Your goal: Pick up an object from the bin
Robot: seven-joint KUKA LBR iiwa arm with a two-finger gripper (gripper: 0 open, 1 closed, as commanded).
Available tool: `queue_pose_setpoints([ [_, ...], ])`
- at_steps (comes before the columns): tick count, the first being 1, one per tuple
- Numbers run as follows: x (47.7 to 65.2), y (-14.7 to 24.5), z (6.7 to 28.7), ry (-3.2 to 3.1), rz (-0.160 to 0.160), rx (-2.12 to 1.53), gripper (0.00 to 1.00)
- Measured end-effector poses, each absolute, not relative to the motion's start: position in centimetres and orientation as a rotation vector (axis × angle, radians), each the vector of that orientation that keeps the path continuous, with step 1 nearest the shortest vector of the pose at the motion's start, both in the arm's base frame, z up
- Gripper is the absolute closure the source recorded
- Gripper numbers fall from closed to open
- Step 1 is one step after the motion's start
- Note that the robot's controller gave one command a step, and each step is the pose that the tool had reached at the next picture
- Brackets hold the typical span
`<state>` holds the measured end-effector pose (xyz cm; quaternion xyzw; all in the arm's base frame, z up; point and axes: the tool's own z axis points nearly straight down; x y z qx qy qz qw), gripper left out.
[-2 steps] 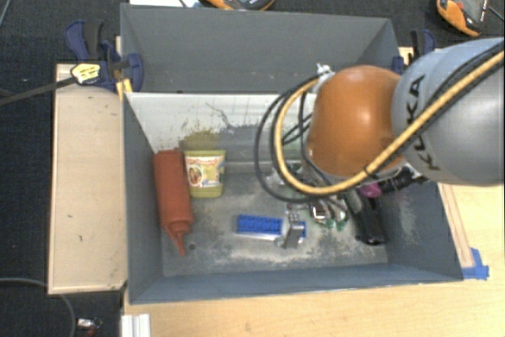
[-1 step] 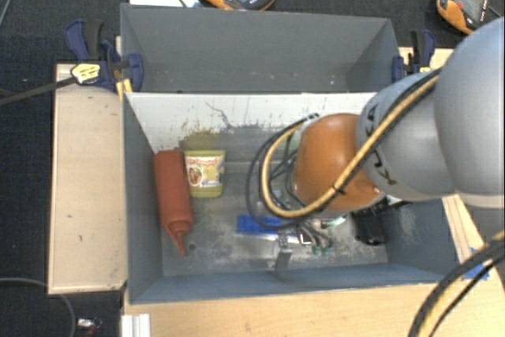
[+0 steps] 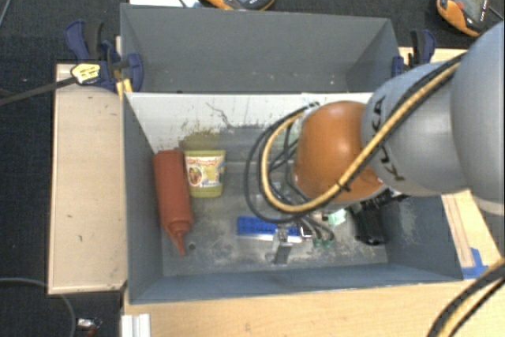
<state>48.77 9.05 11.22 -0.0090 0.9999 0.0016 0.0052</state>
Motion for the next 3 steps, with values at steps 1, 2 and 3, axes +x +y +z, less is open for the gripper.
queue_pose_setpoints([
  [1, 49.1, 11.8, 18.0, 3.133, 0.006, -0.015, 0.00],
  [2, 52.4, 5.9, 11.1, 3.140, -0.004, -0.014, 0.00],
  [3, 51.2, 15.6, 9.3, 3.128, 0.011, -0.019, 0.00],
])
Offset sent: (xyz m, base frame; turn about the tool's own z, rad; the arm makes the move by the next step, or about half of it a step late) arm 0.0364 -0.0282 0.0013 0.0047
